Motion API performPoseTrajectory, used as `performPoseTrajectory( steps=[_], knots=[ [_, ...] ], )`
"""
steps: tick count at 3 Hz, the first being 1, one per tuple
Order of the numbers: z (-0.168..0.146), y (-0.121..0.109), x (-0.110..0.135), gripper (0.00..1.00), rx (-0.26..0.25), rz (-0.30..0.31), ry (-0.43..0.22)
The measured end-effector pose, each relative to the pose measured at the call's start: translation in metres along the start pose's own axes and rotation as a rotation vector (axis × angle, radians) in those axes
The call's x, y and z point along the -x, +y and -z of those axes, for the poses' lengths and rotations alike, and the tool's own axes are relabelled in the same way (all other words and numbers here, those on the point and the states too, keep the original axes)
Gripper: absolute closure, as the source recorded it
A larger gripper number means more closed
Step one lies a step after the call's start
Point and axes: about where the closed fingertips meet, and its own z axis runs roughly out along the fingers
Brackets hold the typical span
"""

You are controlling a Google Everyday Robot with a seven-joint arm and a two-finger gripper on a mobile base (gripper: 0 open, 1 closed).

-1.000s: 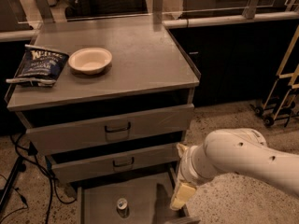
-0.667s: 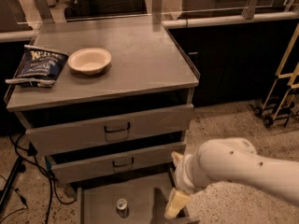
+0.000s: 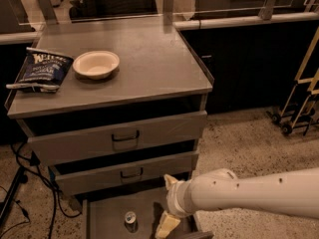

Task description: Pick redbull can from bottom drawer and place on counter

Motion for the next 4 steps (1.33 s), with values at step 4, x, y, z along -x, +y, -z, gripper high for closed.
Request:
performPoseTrajectory(
  steps=[4],
  knots=[
    [-0.12,-0.024,-0.023,0.0,-0.014,0.054,-0.159]
  ],
)
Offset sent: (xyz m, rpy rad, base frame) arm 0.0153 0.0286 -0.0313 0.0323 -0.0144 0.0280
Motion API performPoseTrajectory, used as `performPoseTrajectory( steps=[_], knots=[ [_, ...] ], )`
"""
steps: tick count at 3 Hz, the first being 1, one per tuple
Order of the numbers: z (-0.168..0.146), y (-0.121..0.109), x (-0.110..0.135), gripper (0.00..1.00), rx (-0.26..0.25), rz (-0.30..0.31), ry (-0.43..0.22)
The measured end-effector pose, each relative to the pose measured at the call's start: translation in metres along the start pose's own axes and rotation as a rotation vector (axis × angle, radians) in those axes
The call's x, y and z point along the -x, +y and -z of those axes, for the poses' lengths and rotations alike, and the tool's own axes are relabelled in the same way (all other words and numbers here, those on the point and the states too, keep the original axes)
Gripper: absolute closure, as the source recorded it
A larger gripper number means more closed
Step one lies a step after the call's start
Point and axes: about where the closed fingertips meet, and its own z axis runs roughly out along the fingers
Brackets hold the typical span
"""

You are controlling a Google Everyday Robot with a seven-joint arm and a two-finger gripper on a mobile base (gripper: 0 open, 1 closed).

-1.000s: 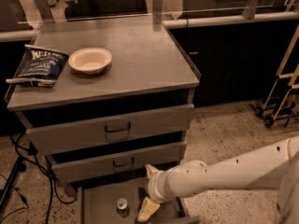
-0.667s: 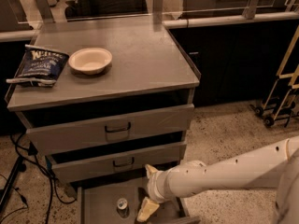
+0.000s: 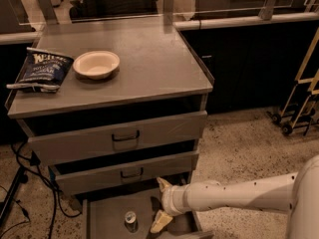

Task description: Pick redbull can from bottom drawer and place on counter

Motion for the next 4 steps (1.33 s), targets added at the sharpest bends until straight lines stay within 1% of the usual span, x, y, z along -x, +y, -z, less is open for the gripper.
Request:
performPoseTrajectory(
  steps=[1,2,3,4],
  knots=[
    [-0.022,-0.009,-0.031,0.0,0.002,0.036,-0.01],
    [-0.041,-0.012,-0.061,0.0,0.025,0.04,-0.007],
    [-0.063,-0.01,-0.076,0.0,0.071,0.047,0.004],
    [-0.067,-0.01,-0.077,0.0,0.077,0.047,0.004]
  ],
)
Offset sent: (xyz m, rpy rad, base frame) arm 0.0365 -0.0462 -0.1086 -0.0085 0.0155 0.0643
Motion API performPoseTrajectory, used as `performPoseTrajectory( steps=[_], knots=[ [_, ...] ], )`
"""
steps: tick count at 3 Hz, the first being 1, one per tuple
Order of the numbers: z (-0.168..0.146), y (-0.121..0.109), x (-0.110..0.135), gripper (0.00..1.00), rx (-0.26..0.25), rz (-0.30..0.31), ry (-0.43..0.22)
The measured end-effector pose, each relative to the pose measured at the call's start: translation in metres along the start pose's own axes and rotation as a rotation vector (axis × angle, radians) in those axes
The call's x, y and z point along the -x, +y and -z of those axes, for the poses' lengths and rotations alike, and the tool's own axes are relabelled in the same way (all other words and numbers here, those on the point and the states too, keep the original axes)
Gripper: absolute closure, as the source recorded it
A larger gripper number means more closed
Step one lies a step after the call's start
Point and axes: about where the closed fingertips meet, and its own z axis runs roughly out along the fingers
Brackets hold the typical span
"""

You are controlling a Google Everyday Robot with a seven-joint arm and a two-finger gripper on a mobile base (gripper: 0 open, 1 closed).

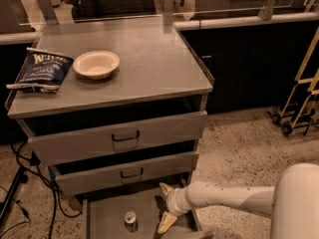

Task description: Pick redbull can from bottom drawer and place on counter

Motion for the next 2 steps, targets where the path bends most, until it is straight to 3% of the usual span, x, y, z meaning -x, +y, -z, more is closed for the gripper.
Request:
performPoseTrajectory(
  steps=[1,2],
  knots=[
    [-0.006,0.006,-0.001,0.0,0.013,-0.018,-0.024],
    [-0.026,0.012,0.001,0.0,0.0,-0.056,-0.1]
  ],
)
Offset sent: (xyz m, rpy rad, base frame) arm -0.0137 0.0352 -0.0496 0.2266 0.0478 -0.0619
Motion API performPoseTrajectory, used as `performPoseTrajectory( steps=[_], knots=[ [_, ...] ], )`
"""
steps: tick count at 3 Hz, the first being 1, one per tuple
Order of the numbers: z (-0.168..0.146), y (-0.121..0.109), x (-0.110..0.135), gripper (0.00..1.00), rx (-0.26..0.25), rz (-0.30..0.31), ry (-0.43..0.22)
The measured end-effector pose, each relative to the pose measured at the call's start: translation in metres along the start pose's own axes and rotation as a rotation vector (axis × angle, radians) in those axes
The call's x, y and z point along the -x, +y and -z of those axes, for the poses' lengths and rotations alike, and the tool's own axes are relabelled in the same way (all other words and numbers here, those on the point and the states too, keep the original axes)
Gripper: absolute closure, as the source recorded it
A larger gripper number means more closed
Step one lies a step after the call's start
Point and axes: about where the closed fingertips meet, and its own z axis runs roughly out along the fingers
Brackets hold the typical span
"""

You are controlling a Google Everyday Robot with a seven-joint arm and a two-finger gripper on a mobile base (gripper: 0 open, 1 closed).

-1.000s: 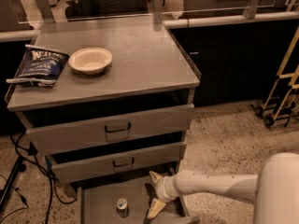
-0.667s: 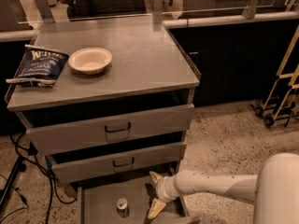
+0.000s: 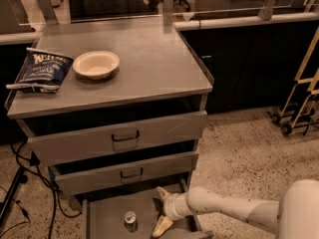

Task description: Pick redbull can from bottom drawer and place on counter

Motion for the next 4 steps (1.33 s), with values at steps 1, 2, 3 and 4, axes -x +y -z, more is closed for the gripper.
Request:
performPoseTrajectory(
  steps=[1,2,3,4],
  knots=[
    [-0.023,0.003,0.005,0.0,-0.011,-0.007,-0.071],
    [-0.045,0.007,0.007,0.0,-0.008,-0.003,-0.122],
    [-0.05,0.012,0.006,0.0,-0.002,-0.005,-0.129],
    [-0.074,0.019,0.008,0.0,0.004,-0.005,-0.159]
  ],
)
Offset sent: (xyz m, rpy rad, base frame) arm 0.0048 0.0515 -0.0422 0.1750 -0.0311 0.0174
